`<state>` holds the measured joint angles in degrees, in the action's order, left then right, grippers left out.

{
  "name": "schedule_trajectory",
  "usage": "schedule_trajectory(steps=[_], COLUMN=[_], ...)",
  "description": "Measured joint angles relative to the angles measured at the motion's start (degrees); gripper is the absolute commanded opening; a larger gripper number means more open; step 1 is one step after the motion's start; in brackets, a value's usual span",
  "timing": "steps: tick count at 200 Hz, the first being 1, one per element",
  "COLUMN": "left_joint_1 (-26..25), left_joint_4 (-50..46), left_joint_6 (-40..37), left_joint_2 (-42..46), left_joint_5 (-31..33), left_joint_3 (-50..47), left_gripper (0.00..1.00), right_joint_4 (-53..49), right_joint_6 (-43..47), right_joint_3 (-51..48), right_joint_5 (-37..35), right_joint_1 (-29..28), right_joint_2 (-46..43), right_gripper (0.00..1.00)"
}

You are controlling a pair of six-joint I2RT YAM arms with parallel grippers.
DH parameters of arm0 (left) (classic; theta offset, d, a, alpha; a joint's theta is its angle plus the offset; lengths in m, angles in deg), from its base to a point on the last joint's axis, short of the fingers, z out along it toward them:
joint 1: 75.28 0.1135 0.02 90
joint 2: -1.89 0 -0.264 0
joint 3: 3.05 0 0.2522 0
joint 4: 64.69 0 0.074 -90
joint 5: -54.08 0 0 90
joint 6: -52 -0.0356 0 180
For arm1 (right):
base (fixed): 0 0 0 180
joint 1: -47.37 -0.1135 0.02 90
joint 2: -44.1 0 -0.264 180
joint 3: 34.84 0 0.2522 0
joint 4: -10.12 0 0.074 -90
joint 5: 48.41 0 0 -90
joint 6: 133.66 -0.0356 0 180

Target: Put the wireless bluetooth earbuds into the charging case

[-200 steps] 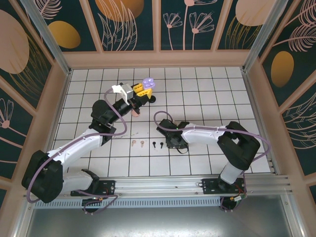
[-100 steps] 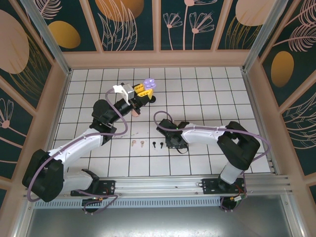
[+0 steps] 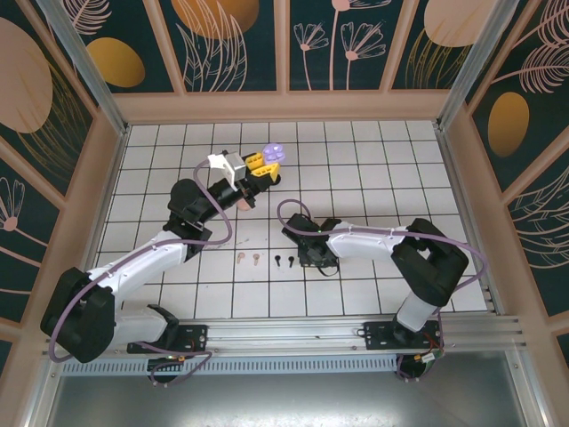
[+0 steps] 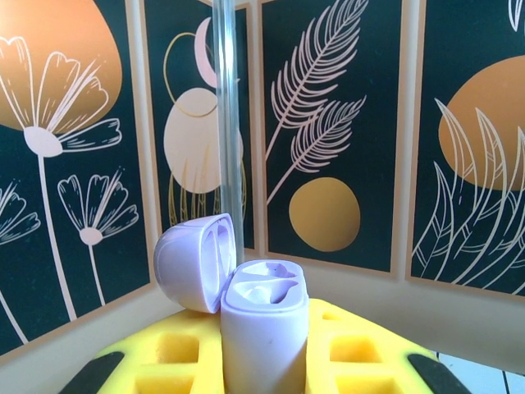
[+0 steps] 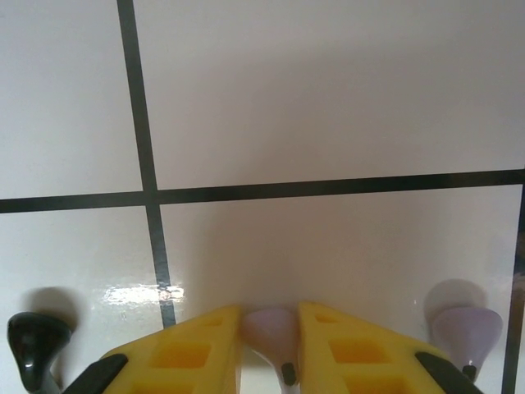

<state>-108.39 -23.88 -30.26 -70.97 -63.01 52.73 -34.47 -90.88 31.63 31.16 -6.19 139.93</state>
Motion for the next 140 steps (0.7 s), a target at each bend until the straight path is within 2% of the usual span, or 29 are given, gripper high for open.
schedule_trajectory(steps=[76, 108, 140], left_joint_1=[-0.68, -0.79, -0.79], left_joint_4=[0.33, 0.55, 0.22], left_joint_6=[-1.84, -3.19, -4.96], left_joint_2=[-0.04, -0.04, -0.07], left_joint_5=[-1.38, -1.42, -1.46], left_joint_3=[0.0, 0.0, 1.01], left_gripper=[0.0, 0.0, 0.0], right_joint_4=[-0.02, -0.79, -2.01], right_joint_6=[0.35, 1.66, 5.53], right_joint_3=[-0.39, -0.02, 4.48], right_joint_5=[-1.16, -4.33, -7.93], right_joint_1=[0.31, 0.76, 1.16], right_joint_2=[-2.19, -9.38, -18.67], right_gripper=[0.13, 0.13, 0.13])
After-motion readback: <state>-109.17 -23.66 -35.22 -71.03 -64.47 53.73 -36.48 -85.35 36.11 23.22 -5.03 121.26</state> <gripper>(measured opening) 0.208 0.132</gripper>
